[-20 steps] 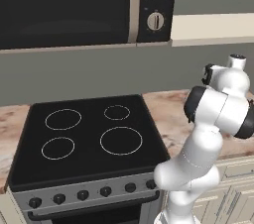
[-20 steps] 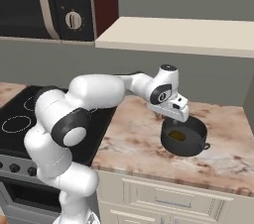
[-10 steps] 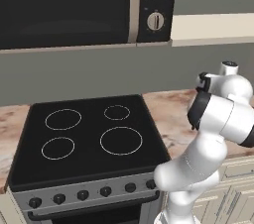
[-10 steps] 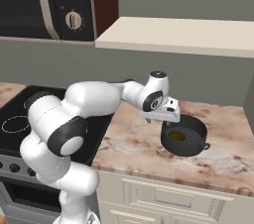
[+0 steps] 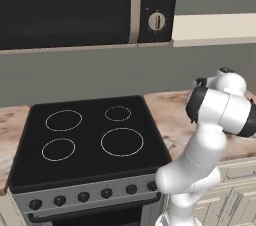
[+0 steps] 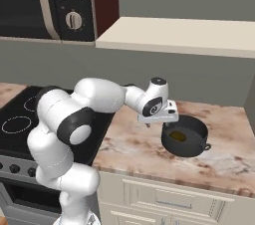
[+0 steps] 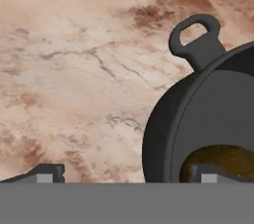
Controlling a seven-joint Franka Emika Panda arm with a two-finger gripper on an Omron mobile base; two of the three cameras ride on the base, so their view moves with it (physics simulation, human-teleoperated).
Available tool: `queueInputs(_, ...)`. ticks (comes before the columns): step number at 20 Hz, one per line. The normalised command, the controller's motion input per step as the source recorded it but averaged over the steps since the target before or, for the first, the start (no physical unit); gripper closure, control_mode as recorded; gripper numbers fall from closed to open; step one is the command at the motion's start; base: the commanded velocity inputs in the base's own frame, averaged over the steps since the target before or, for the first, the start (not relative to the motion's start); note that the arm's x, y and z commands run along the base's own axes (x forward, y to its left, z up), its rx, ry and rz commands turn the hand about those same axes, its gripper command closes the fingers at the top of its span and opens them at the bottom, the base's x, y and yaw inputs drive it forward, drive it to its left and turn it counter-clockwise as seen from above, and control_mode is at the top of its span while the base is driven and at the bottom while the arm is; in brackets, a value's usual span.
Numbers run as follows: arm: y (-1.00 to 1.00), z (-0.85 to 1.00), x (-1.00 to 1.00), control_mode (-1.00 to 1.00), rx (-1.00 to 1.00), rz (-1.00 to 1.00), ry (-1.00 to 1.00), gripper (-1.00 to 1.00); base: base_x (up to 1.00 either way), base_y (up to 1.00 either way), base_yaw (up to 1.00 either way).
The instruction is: Turn on the sink faucet. Then move the avocado from the counter to the sink. Turn off the sink. Move the vegetable from the sink to the pot next to the stove. Finally move the pot to the front left burner.
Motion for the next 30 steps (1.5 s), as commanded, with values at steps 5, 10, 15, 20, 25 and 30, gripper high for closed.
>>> queueInputs(5, -0.22, -0.17, 0.29, -1.0, 0.0, 0.12, 0.03, -1.0, 0.0, 0.0, 0.0)
queueInputs(10, -0.18, -0.03, 0.2, -1.0, 0.0, 0.05, 0.0, -1.0, 0.0, 0.0, 0.0)
queueInputs(15, -0.07, -0.1, 0.17, -1.0, 0.0, 0.01, 0.02, -1.0, 0.0, 0.0, 0.0)
queueInputs(20, -0.02, -0.23, 0.06, -1.0, 0.0, 0.0, 0.06, -1.0, 0.0, 0.0, 0.0)
queueInputs(25, -0.02, -0.27, 0.0, -1.0, 0.0, 0.0, 0.04, -1.0, 0.0, 0.0, 0.0)
queueInputs(30, 0.0, -0.33, 0.0, -1.0, 0.0, -0.02, 0.06, 1.0, 0.0, 0.0, 0.0)
